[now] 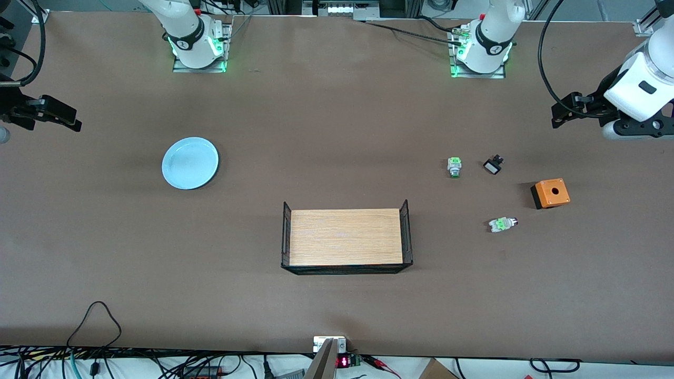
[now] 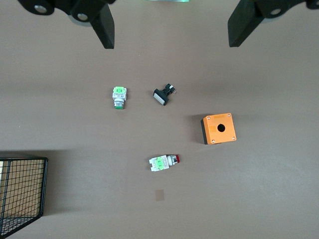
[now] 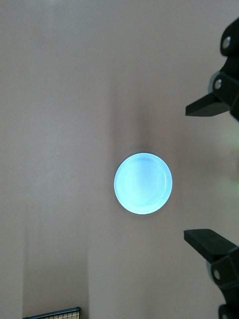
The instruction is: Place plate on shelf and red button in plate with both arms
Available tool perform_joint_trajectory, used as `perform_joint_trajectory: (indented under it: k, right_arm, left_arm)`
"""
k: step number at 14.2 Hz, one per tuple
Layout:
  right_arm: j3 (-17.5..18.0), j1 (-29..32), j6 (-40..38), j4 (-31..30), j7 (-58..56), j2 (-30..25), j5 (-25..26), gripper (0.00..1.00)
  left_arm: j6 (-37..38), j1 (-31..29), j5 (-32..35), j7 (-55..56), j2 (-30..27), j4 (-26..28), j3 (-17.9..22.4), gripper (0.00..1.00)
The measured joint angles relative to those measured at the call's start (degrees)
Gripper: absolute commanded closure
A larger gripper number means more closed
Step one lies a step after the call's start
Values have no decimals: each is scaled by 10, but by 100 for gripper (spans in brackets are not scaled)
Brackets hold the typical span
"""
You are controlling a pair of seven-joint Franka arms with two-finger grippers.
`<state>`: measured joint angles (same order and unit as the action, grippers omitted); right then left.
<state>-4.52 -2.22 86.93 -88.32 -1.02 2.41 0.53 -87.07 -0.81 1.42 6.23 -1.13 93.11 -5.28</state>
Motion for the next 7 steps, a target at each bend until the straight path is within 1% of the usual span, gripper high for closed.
perform_joint_trajectory:
  k: [7]
  right_arm:
    - [-1,0,-8,1,0,2,0,0]
  left_arm:
    - [0,0,0,0,0,0,0,0]
